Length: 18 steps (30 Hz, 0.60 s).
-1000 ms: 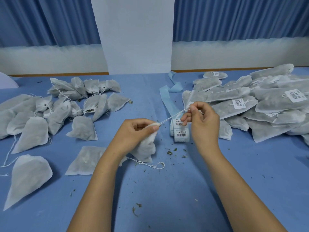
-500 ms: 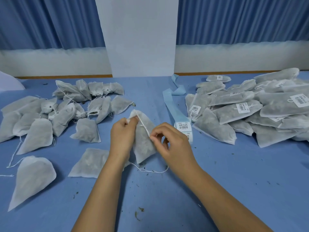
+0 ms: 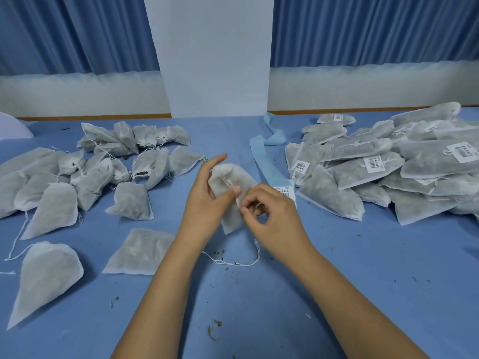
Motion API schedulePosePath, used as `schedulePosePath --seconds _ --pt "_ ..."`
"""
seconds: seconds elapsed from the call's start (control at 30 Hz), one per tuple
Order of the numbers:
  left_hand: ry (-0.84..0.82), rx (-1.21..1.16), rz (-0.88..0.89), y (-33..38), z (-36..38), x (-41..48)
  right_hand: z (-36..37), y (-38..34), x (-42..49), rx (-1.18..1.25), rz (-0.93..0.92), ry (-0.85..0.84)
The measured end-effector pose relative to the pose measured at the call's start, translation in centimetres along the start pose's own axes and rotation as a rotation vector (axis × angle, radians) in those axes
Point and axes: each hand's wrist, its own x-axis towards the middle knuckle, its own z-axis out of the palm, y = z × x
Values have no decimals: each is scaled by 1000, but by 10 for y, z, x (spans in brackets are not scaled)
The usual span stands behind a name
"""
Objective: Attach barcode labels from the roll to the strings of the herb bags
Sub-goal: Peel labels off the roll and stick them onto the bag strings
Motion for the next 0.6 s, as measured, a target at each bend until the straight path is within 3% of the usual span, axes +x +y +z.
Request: schedulePosePath --seconds 0.07,0.1,0.2,0.27,0.33,0.4,0.47,0.6 --pt "128 88 103 -3 0 2 -8 1 3 -11 -19 -12" --pt "168 106 150 -5 -1 3 -16 4 6 3 41 63" --pt "235 126 247 -6 -1 2 -47 25 17 35 433 276" --pt "251 195 260 -8 1 3 -57 38 17 44 697 153" --pt "256 295 288 -11 2 4 -53 45 13 118 822 -11" --pt "230 359 334 -15 2 4 -44 48 9 178 823 -45" --pt "168 424 385 -18 6 4 -38 50 9 203 786 32" --pt "-60 517 471 -20 18 3 -25 42 7 322 736 77"
